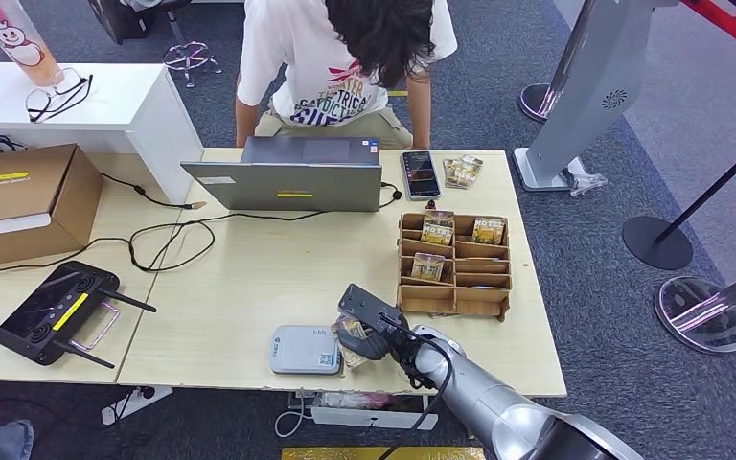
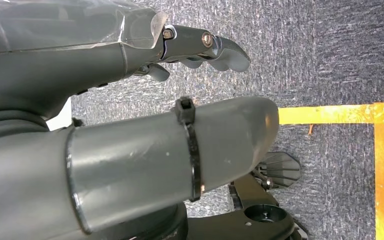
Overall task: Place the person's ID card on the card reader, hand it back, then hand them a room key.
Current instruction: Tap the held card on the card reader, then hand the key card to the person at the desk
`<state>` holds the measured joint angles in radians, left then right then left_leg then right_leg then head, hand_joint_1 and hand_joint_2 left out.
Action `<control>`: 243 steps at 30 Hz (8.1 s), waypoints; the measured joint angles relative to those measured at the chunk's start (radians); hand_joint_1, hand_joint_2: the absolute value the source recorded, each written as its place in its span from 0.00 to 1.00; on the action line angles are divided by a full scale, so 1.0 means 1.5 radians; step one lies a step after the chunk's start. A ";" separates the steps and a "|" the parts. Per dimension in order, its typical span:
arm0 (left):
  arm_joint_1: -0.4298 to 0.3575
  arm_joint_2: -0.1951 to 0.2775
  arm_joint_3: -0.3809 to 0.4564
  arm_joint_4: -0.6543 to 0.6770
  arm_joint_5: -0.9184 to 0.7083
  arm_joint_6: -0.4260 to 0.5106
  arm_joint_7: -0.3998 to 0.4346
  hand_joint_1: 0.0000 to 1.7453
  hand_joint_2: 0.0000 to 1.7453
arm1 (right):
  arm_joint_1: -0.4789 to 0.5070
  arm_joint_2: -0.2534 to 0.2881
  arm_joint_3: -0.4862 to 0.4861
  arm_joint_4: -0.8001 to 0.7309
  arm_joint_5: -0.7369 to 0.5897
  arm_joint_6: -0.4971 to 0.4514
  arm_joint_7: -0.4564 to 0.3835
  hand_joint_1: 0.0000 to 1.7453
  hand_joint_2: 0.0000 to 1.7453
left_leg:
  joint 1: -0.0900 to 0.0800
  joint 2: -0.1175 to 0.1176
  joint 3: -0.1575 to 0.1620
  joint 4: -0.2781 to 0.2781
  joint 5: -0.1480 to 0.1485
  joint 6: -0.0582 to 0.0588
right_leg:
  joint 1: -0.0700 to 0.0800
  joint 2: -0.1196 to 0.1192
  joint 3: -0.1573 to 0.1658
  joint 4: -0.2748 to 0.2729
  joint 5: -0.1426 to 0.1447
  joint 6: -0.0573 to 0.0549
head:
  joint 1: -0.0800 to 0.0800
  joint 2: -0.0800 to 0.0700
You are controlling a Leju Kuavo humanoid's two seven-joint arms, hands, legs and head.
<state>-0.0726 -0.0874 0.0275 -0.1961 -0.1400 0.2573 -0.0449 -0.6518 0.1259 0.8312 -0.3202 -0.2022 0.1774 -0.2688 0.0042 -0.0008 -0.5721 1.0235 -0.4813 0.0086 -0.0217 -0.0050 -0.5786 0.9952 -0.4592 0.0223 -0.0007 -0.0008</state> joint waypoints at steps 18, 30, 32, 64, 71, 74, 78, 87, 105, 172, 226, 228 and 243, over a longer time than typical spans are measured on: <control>0.000 0.000 0.000 0.000 0.004 0.000 -0.004 0.00 0.00 | -0.007 0.000 0.002 -0.001 0.007 -0.016 -0.023 1.00 1.00 | 0.000 0.000 0.000 0.000 0.000 0.000 | 0.000 0.000 0.000 0.000 0.000 0.000 | 0.000 0.000; -0.001 0.000 0.000 0.000 0.004 0.000 -0.006 0.00 0.00 | -0.016 0.000 0.001 -0.020 0.002 0.000 -0.052 1.00 1.00 | 0.000 0.000 0.000 0.000 0.000 0.000 | 0.000 0.000 0.000 0.000 0.000 0.000 | 0.000 0.000; -0.001 0.000 0.000 0.000 0.004 0.000 -0.006 0.00 0.00 | -0.017 0.001 0.000 -0.022 0.000 0.002 -0.051 1.00 1.00 | 0.000 0.000 0.000 0.000 0.000 0.000 | 0.000 0.000 0.000 0.000 0.000 0.000 | 0.000 0.000; -0.001 0.000 0.000 0.000 0.006 -0.002 -0.006 0.00 0.00 | -0.011 0.033 0.001 -0.014 0.019 0.016 -0.010 1.00 1.00 | 0.000 0.000 0.000 0.000 0.000 0.000 | 0.000 0.000 0.000 0.000 0.000 0.000 | 0.000 0.000; -0.001 0.000 -0.001 0.000 0.006 -0.004 -0.006 0.00 0.00 | -0.010 0.033 0.003 -0.011 0.036 0.029 -0.008 1.00 1.00 | 0.000 0.000 0.000 0.000 0.000 0.000 | 0.000 0.000 0.000 0.000 0.000 0.000 | 0.000 0.000; -0.001 0.000 -0.001 0.000 0.006 -0.005 -0.006 0.00 0.00 | -0.003 0.033 0.005 -0.008 0.037 0.034 -0.003 1.00 1.00 | 0.000 0.000 0.000 0.000 0.000 0.000 | 0.000 0.000 0.000 0.000 0.000 0.000 | 0.000 0.000; -0.001 0.000 -0.001 0.000 0.005 -0.005 -0.006 0.00 0.00 | 0.001 0.033 0.006 -0.006 0.039 0.036 0.002 1.00 1.00 | 0.000 0.000 0.000 0.000 0.000 0.000 | 0.000 0.000 0.000 0.000 0.000 0.000 | 0.000 0.000; -0.001 0.000 -0.002 0.000 0.002 -0.007 -0.006 0.00 0.00 | 0.001 0.033 0.006 -0.003 0.045 0.036 0.007 1.00 1.00 | 0.000 0.000 0.000 0.000 0.000 0.000 | 0.000 0.000 0.000 0.000 0.000 0.000 | 0.000 0.000; -0.001 0.000 -0.003 0.000 0.002 -0.007 -0.006 0.00 0.00 | 0.004 0.033 0.010 0.001 0.047 0.032 0.020 1.00 1.00 | 0.000 0.000 0.000 0.000 0.000 0.000 | 0.000 0.000 0.000 0.000 0.000 0.000 | 0.000 0.000; 0.005 0.003 -0.012 0.000 0.032 -0.001 -0.036 0.00 0.00 | 0.007 -0.070 -0.194 -0.396 -0.027 -0.018 -0.155 1.00 1.00 | 0.000 0.001 0.000 0.000 0.000 -0.001 | 0.000 0.001 0.000 0.000 0.001 -0.001 | 0.000 0.000; 0.003 0.004 -0.012 0.000 0.013 0.003 -0.020 0.00 0.00 | -0.183 -0.059 -0.331 -0.204 0.151 -0.154 -0.122 0.00 1.00 | 0.000 0.000 0.000 0.000 0.001 -0.001 | 0.001 0.000 0.000 0.000 0.001 -0.001 | 0.000 0.000; 0.004 0.004 -0.012 0.000 0.013 0.005 -0.020 0.00 0.00 | -0.183 -0.055 -0.329 -0.200 0.156 -0.157 -0.121 0.00 1.00 | 0.000 0.000 0.000 0.000 0.001 -0.001 | 0.001 0.000 0.000 0.000 0.001 -0.001 | 0.000 0.000; 0.006 0.004 -0.012 0.000 0.014 0.005 -0.023 0.00 0.00 | -0.183 -0.047 -0.326 -0.184 0.157 -0.161 -0.120 0.00 1.00 | 0.000 0.000 -0.001 0.000 0.001 -0.001 | 0.001 0.000 0.000 0.000 0.001 -0.001 | 0.000 0.000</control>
<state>-0.0629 -0.0816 0.0088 -0.1961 -0.1194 0.2651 -0.0791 -0.9267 0.0556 0.3429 -0.5961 0.0332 -0.0634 -0.4494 0.0042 -0.0008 -0.5730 1.0236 -0.4802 0.0071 -0.0204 -0.0049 -0.5791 0.9957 -0.4579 0.0208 -0.0008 -0.0008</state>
